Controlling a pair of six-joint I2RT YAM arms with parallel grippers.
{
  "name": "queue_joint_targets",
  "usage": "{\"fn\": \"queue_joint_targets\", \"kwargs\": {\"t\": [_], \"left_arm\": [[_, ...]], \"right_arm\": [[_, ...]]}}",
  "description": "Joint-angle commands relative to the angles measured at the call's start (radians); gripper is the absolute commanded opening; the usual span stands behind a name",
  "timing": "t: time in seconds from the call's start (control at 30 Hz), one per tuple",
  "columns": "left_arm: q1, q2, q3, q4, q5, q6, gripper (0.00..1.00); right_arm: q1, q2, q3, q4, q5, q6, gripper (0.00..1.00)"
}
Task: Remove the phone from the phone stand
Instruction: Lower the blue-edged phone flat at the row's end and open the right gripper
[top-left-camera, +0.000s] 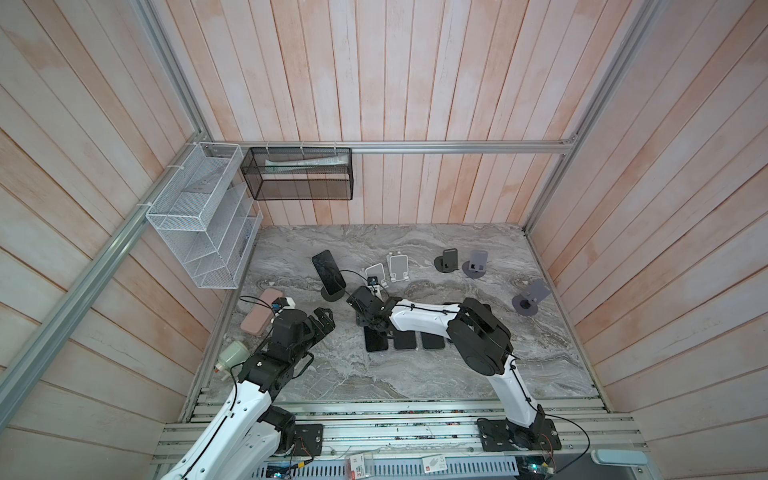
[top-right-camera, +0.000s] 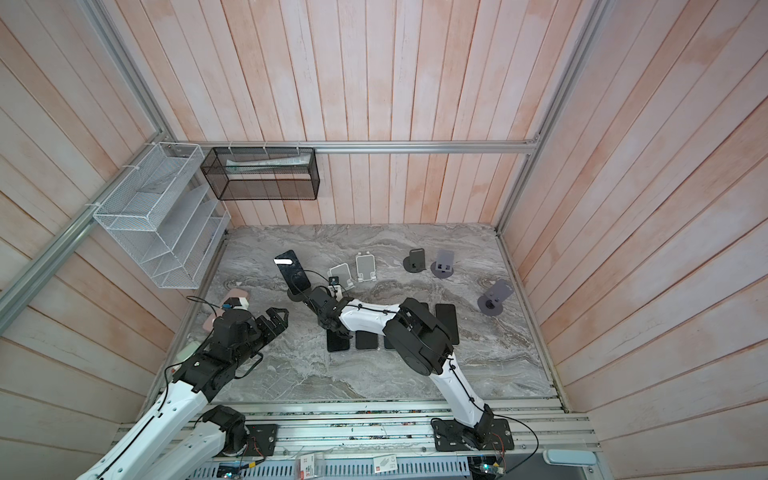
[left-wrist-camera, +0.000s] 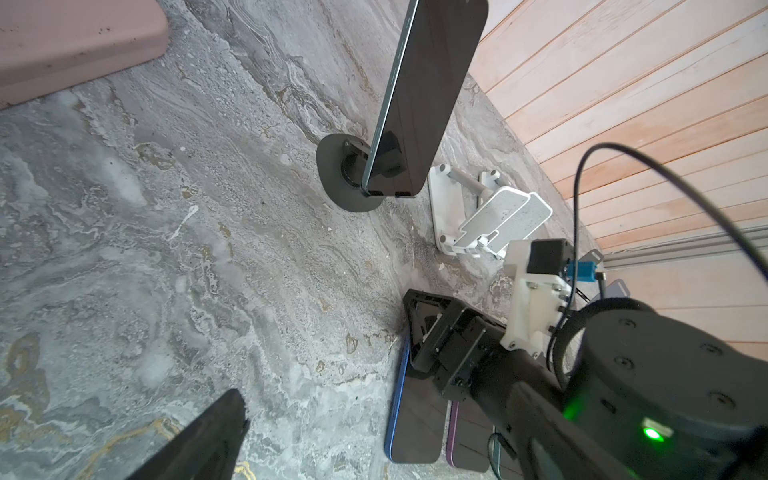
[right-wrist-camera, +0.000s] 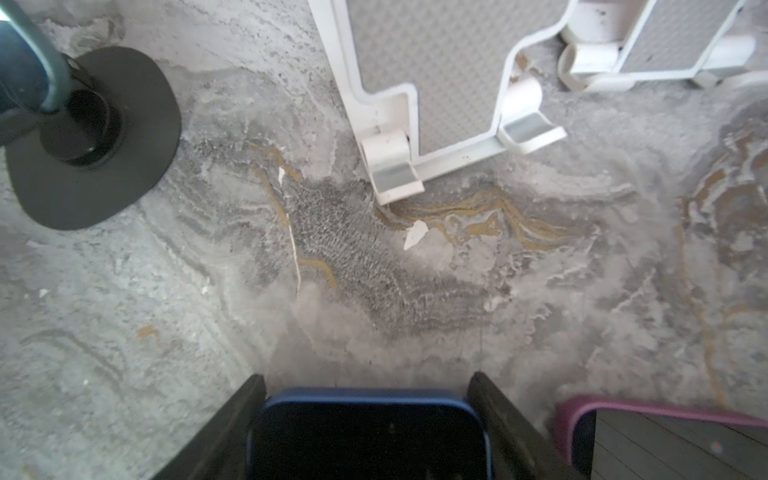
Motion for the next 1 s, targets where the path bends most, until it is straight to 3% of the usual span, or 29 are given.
{"fn": "queue_joint_targets", "kwargs": {"t": [0.0,0.27,0.5,0.63,0.73,0.97], "left_arm": [[0.006,0.012,0.032,0.019,0.004,-0.003,1.0],[0.005,0.054,0.034,0.044,0.022,-0.01,1.0],[0.004,0.105,0.067,0.041,0.011,0.0,1.0],[0.004,0.147,0.123,0.005,-0.055,0.01,1.0],[0.003,0.205,0.19,-0.039,-0.129,0.018,1.0],[0.003,0.378,0.406,-0.18,-0.245,0.001,1.0]], "right_arm": [[-0.005,0.035,-0.004,0.015,-0.019,0.03,0.78],[-0.008,0.008,-0.034,0.039,-0.04,0.017,0.82],[-0.008,-0.154,-0.122,0.104,-0.065,-0.076,0.87],[-0.009,-0.278,-0.199,0.156,-0.124,-0.163,0.92],[-0.025,-0.361,-0.238,0.158,-0.23,-0.245,0.93],[-0.07,-0.536,-0.383,0.213,-0.261,-0.366,0.95]]}}
